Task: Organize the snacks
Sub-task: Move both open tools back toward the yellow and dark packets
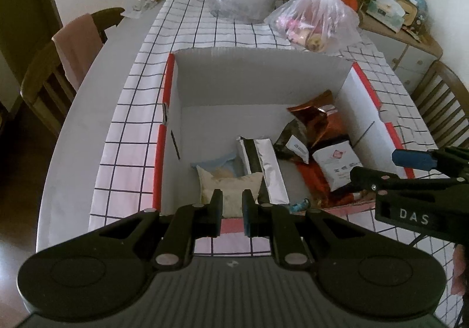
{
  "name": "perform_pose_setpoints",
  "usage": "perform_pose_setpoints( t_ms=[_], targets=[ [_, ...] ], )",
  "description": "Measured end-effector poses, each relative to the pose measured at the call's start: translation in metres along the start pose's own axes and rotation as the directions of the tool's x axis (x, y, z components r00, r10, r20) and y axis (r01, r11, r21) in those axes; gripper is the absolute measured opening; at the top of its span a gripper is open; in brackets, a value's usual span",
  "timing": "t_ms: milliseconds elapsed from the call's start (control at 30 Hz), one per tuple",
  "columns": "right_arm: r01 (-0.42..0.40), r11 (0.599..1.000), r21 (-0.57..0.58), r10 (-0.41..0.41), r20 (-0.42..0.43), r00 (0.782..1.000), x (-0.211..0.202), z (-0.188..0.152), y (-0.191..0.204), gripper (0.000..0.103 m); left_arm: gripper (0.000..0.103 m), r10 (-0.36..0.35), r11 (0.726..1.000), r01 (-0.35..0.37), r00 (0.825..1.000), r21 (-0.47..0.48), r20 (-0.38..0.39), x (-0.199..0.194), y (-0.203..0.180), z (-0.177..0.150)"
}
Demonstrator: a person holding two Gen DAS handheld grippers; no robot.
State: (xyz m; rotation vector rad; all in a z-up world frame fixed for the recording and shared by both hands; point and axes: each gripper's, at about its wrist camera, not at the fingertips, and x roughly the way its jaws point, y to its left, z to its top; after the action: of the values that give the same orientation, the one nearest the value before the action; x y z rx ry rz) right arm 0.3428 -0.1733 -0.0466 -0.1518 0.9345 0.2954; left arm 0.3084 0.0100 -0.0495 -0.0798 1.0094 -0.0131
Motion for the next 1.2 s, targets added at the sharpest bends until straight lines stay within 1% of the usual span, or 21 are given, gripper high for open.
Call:
perform_pose_setpoints(
  t_ms=[67, 167, 233, 300, 433, 467, 500, 567, 667, 767, 833, 933, 1000, 1033, 1067, 1200],
  targets=[
    [-0.001, 1.0, -0.001, 0.002, 0.013, 1.0, -0.009, 0.0, 0.001, 0.068, 0.013, -0.009, 1.0, 0.009, 1.0, 0.001, 0.011, -0.007, -0.001, -0.001],
    [-0.005, 1.0, -0.002, 0.005, 0.032, 0.999, -0.023, -0.002, 0.003, 0.07, 0.016, -0.019, 1.0, 0.019, 1.0, 0.007, 0.025, -0.017, -0.001, -0.002],
    [-0.005, 1.0, -0.001, 0.005, 0.045, 0.999, -0.033, -0.004, 0.003, 0.072, 0.019, -0.028, 1.0, 0.027, 0.999, 0.012, 0.037, -0.025, -0.003, -0.004],
    [-0.004, 1.0, 0.003, 0.003, 0.057, 0.998, -0.043, -0.007, 0.003, 0.073, 0.026, -0.037, 0.999, 0.037, 0.998, 0.015, 0.051, -0.033, -0.004, -0.006],
    [-0.004, 1.0, 0.018, 0.002, 0.084, 0.996, -0.063, -0.014, 0.003, 0.08, 0.033, -0.054, 0.998, 0.053, 0.996, 0.025, 0.072, -0.048, -0.005, -0.013],
    [-0.003, 1.0, 0.02, 0.001, 0.091, 0.996, -0.068, -0.016, 0.003, 0.081, 0.041, -0.056, 0.998, 0.054, 0.995, 0.027, 0.078, -0.052, -0.005, -0.015],
    [-0.002, 1.0, 0.024, -0.001, 0.097, 0.995, -0.073, -0.018, 0.003, 0.082, 0.054, -0.057, 0.998, 0.055, 0.995, 0.028, 0.088, -0.057, -0.005, -0.017],
    [-0.006, 0.999, 0.034, 0.002, 0.108, 0.994, -0.083, -0.022, 0.004, 0.083, 0.064, -0.061, 0.998, 0.058, 0.991, 0.032, 0.12, -0.067, -0.004, -0.022],
    [-0.009, 0.999, 0.042, 0.004, 0.128, 0.992, -0.098, -0.032, 0.006, 0.088, 0.065, -0.066, 0.997, 0.062, 0.989, 0.037, 0.132, -0.079, -0.005, -0.029],
    [-0.007, 0.999, 0.044, 0.0, 0.144, 0.99, -0.111, -0.041, 0.008, 0.091, 0.07, -0.066, 0.997, 0.06, 0.987, 0.044, 0.149, -0.091, -0.004, -0.039],
    [-0.01, 0.999, 0.049, 0.002, 0.157, 0.988, -0.121, -0.047, 0.008, 0.093, 0.071, -0.068, 0.997, 0.061, 0.985, 0.051, 0.158, -0.099, -0.004, -0.045],
    [-0.027, 0.999, 0.044, 0.019, 0.171, 0.985, -0.133, -0.055, 0.01, 0.094, 0.074, -0.068, 0.997, 0.06, 0.983, 0.053, 0.17, -0.111, -0.002, -0.053],
    [-0.041, 0.999, 0.033, 0.035, 0.178, 0.983, -0.141, -0.06, 0.011, 0.098, 0.08, -0.075, 0.997, 0.067, 0.981, 0.048, 0.18, -0.118, 0.0, -0.059],
    [-0.049, 0.998, 0.027, 0.043, 0.181, 0.983, -0.143, -0.062, 0.012, 0.101, 0.082, -0.076, 0.997, 0.069, 0.98, 0.046, 0.185, -0.12, 0.0, -0.062],
    [-0.059, 0.998, 0.019, 0.054, 0.187, 0.981, -0.146, -0.064, 0.012, 0.102, 0.084, -0.076, 0.997, 0.07, 0.979, 0.039, 0.191, -0.122, 0.002, -0.065],
    [-0.098, 0.995, 0.002, 0.096, 0.185, 0.978, -0.15, -0.072, 0.011, 0.102, 0.087, -0.07, 0.997, 0.071, 0.981, 0.0, 0.184, -0.124, 0.005, -0.075]
  ],
)
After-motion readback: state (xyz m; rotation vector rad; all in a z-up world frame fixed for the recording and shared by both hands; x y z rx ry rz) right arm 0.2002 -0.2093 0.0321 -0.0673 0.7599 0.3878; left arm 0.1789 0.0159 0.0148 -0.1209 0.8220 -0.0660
